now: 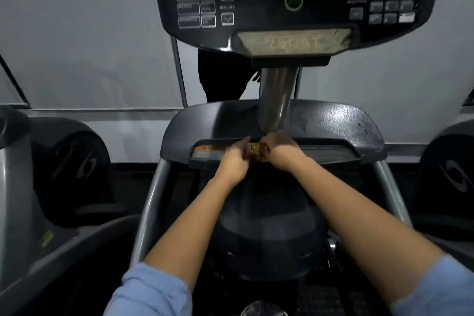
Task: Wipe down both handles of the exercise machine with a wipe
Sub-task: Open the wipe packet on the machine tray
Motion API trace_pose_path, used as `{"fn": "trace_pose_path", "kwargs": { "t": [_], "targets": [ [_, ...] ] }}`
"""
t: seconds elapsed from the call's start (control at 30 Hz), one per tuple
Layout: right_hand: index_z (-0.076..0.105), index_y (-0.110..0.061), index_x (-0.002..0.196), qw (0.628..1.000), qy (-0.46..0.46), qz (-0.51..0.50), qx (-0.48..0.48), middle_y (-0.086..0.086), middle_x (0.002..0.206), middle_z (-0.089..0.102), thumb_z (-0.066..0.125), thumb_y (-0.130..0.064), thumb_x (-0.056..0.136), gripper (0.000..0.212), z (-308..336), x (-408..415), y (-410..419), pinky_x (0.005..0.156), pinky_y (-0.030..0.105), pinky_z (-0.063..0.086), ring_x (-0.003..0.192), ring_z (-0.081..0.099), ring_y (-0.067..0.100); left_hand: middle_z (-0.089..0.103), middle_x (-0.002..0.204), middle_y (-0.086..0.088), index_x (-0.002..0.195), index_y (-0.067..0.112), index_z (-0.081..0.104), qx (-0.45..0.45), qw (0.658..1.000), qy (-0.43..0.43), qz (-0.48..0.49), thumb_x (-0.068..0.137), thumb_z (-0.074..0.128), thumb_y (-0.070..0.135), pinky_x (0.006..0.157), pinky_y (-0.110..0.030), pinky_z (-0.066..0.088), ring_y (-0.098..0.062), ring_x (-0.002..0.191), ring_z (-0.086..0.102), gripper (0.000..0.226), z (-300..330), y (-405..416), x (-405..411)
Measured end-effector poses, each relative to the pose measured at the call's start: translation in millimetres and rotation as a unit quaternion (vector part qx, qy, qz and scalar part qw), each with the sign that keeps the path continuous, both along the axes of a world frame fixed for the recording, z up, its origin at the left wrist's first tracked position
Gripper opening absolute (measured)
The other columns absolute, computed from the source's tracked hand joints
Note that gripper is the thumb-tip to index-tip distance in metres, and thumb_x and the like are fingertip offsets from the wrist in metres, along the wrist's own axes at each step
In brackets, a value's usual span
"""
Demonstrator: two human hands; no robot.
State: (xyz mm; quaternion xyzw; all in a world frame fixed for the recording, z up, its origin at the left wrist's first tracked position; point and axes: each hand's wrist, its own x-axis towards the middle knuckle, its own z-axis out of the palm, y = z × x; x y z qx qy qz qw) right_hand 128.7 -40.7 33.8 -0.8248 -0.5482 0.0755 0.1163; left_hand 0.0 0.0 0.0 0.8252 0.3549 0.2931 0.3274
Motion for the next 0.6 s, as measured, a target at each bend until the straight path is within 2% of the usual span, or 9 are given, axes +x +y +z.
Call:
{"fn": "trace_pose_path", "kwargs": {
  "t": [0.07,0.17,0.23,0.3,0.4,0.53,0.6],
  "targets": [
    [0.067,-0.020,0.092,1.000,-0.004,0.002,0.014,0.013,0.114,0.059,0.049,-0.020,0.088,0.018,1.4,1.7,1.9,0.092,0.048,0.049,0.102,0.058,0.035,0.050,0.138,-0.015,0.138,0.008,0.044,0.027,1.000,0.012,0.001,0.095,0.048,0.009,0.104,-0.021,0.031,-0.026,0.129,0.046,0.043,1.7,4.5,0.8],
    [0.062,-0.014,0.118,0.999,-0.023,0.021,0.015,0.015,0.125,0.051,0.048,-0.018,0.092,0.030,5.4,3.5,2.4,0.097,0.044,0.046,0.114,0.051,0.034,0.055,0.133,-0.015,0.133,0.008,0.049,0.037,0.999,0.023,-0.015,0.093,0.049,0.006,0.099,-0.017,0.032,-0.027,0.126,0.049,0.041,3.9,8.2,1.5],
    [0.057,-0.012,0.126,0.998,-0.037,0.041,0.021,0.015,0.131,0.046,0.046,-0.015,0.094,0.034,6.5,2.5,2.5,0.103,0.041,0.040,0.124,0.042,0.032,0.056,0.133,-0.015,0.133,0.008,0.050,0.036,0.998,0.038,-0.029,0.092,0.049,0.003,0.094,-0.012,0.030,-0.026,0.125,0.050,0.041,3.1,8.8,1.2],
    [0.057,-0.013,0.126,0.998,-0.040,0.047,0.035,0.015,0.131,0.046,0.047,-0.015,0.093,0.034,7.7,2.8,2.6,0.105,0.040,0.039,0.126,0.039,0.031,0.053,0.136,-0.014,0.135,0.009,0.047,0.030,0.998,0.053,-0.034,0.092,0.050,0.005,0.099,-0.015,0.030,-0.025,0.128,0.047,0.044,3.4,12.0,1.2],
    [0.060,-0.018,0.121,0.998,-0.027,0.038,0.043,0.014,0.128,0.046,0.052,-0.015,0.091,0.031,7.7,4.2,5.0,0.101,0.038,0.043,0.116,0.051,0.032,0.050,0.139,-0.013,0.137,0.008,0.045,0.012,0.996,0.081,-0.033,0.092,0.053,0.008,0.105,-0.023,0.031,-0.026,0.130,0.045,0.046,4.8,15.1,1.8],
    [0.065,-0.019,0.108,0.997,-0.032,0.060,0.040,0.011,0.119,0.056,0.052,-0.021,0.091,0.022,3.7,0.2,9.8,0.083,0.033,0.043,0.105,0.057,0.033,0.061,0.126,-0.014,0.128,0.011,0.055,-0.015,0.997,0.060,-0.037,0.089,0.059,0.014,0.105,-0.037,0.042,-0.028,0.119,0.055,0.040,4.5,18.7,3.3],
    [0.063,-0.018,0.108,0.996,-0.043,0.077,0.025,0.011,0.119,0.055,0.050,-0.027,0.091,0.024,-0.6,-1.5,10.8,0.082,0.035,0.041,0.107,0.053,0.034,0.062,0.123,-0.015,0.127,0.009,0.056,-0.017,0.997,0.062,-0.032,0.088,0.059,0.012,0.102,-0.039,0.044,-0.028,0.115,0.057,0.038,3.4,22.4,3.6]
  ]
}}
